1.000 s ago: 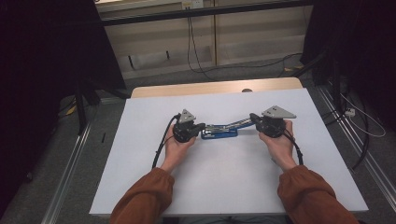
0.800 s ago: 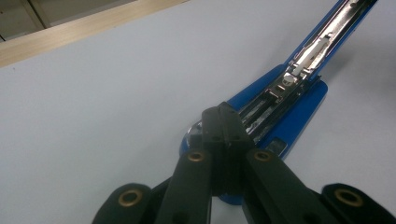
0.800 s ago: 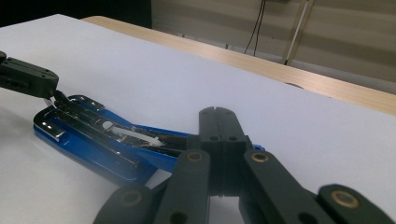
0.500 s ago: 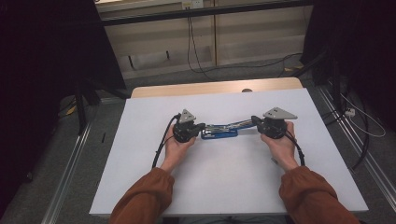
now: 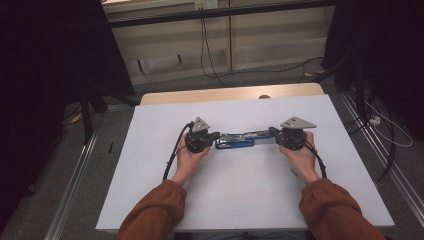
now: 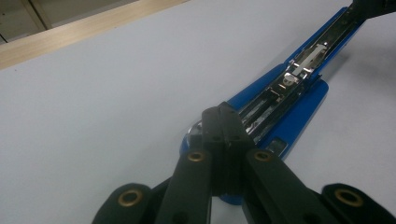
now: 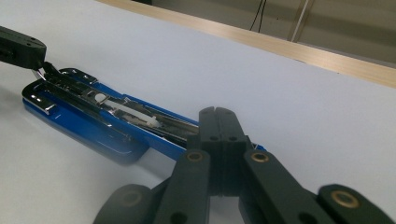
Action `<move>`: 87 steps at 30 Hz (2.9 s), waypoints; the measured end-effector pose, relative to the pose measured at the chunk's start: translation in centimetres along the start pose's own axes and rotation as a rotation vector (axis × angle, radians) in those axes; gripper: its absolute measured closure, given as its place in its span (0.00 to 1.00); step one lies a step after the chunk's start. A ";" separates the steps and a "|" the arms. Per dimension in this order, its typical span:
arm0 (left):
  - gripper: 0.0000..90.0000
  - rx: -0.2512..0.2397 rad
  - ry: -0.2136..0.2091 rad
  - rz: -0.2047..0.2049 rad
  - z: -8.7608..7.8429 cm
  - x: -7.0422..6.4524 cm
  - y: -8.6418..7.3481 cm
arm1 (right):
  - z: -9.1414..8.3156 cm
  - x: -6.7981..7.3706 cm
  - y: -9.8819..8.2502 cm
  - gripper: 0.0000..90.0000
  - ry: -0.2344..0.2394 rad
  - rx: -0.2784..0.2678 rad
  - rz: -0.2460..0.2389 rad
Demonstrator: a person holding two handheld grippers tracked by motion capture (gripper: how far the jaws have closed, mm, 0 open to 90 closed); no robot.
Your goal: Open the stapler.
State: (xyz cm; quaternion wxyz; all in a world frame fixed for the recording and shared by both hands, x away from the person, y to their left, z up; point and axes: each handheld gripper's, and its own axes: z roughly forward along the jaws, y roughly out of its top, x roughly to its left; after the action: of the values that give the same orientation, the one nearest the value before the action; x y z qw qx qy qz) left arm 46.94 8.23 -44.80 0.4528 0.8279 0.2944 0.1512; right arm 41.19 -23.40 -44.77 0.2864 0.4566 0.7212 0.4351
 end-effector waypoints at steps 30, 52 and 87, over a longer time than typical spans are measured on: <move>0.97 -0.040 0.032 0.011 -0.5 -0.7 0.6 | -0.2 -0.2 0.1 0.95 -0.002 -0.009 0.045; 0.28 -0.048 0.049 -0.082 -2.1 -0.5 0.5 | -1.3 -0.2 0.8 0.35 0.076 -0.065 0.068; 0.05 -0.096 0.087 -0.111 -9.1 -1.0 -3.5 | -5.6 -1.4 -0.9 0.08 0.034 -0.065 0.073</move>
State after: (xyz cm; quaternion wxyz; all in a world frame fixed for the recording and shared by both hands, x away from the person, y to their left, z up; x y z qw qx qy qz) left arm 40.25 15.11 -42.79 0.4863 0.7802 0.3520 0.1757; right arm 36.84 -26.88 -43.01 0.2726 0.4655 0.6946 0.4760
